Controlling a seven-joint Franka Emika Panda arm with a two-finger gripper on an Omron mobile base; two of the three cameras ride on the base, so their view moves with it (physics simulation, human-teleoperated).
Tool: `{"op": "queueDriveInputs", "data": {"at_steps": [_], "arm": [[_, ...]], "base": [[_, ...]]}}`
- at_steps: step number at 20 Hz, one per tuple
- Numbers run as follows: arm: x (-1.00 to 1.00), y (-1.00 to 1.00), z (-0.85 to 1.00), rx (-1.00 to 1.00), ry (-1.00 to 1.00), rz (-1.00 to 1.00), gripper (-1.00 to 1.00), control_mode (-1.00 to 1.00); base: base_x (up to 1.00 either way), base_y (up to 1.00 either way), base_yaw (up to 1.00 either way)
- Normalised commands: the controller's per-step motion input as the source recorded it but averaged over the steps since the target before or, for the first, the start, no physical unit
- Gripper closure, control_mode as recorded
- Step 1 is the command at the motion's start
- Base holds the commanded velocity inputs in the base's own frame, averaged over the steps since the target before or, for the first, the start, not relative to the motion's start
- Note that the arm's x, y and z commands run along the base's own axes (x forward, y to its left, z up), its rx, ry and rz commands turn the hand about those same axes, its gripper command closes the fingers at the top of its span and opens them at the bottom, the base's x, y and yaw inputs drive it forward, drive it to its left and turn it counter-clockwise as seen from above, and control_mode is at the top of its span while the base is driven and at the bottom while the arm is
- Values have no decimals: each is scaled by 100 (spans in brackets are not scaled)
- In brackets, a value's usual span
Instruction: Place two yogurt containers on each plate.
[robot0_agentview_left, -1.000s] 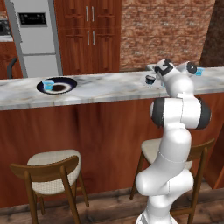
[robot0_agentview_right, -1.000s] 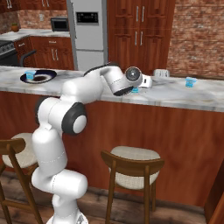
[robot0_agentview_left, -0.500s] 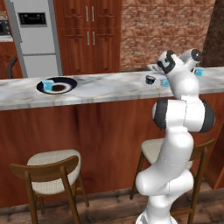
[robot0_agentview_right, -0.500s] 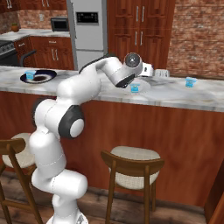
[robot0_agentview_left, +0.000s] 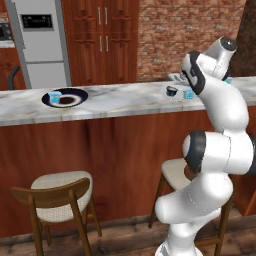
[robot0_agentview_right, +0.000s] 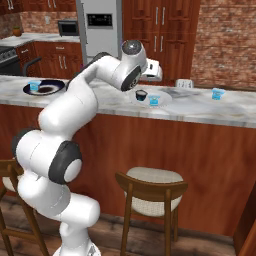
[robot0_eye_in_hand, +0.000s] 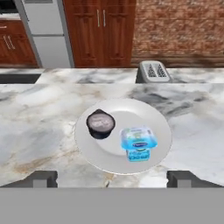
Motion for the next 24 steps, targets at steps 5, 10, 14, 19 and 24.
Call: {"op": "queueDriveInputs", "data": {"at_steps": [5,10,14,19,24], "arm": [[-60,100,24,-8,12,-1,-100,-100],[-60,61,15,0,4,-1,-100,-100],[-53,13,14,5,1,0,-100,-100],[-40,0,1,8,2,0,-100,-100],[-41,5,-3,6,0,-2,-100,-100]], "base": [[0,0,0],[0,0,0],[0,0,0],[0,0,0],[0,0,0]]}}
